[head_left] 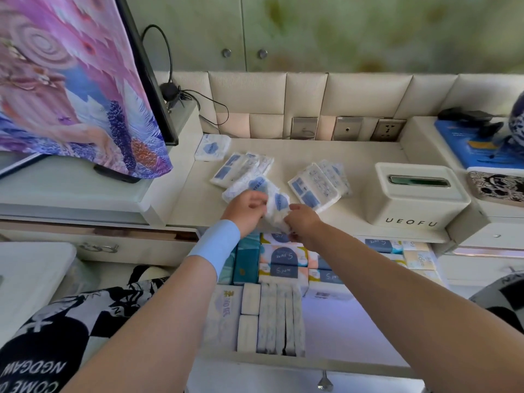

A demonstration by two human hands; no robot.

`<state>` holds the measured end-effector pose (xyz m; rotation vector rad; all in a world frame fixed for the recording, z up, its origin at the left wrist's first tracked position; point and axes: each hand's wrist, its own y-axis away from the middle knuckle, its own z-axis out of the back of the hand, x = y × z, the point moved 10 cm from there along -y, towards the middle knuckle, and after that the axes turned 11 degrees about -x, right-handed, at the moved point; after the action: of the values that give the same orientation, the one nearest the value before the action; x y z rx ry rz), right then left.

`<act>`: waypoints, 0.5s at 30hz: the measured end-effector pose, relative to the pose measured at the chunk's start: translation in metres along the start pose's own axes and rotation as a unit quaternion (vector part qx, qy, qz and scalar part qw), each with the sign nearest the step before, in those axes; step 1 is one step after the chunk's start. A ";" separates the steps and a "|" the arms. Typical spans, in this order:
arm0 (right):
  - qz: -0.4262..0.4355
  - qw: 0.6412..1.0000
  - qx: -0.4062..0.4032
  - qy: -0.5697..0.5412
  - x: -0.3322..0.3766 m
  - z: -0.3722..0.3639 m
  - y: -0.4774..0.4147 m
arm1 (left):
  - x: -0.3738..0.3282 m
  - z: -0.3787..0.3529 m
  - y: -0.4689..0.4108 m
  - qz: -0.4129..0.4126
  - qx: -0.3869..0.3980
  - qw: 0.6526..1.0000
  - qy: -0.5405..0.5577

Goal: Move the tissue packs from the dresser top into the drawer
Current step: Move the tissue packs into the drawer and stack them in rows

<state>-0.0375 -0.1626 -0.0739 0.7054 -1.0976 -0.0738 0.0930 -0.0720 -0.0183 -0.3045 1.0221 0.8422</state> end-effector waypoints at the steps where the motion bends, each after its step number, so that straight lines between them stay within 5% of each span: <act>1: 0.004 1.000 -0.001 -0.028 0.003 -0.001 -0.004 | -0.005 0.007 -0.007 -0.007 -0.013 1.000 0.009; 7: 0.072 0.993 -0.040 -0.080 0.027 0.004 -0.021 | 0.000 0.040 -0.053 -0.038 -0.076 0.974 -0.210; 10: 0.077 0.997 -0.016 0.002 0.030 -0.006 -0.024 | 0.016 0.025 -0.055 0.018 -0.018 0.984 -0.174; 15: 0.095 0.993 -0.004 0.072 0.034 -0.013 -0.027 | 0.019 0.011 -0.055 0.029 -0.030 0.988 -0.151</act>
<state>-0.0028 -0.1902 -0.0652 0.5869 -1.0210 0.1343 0.1452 -0.0930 -0.0369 -0.1911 0.7267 0.9408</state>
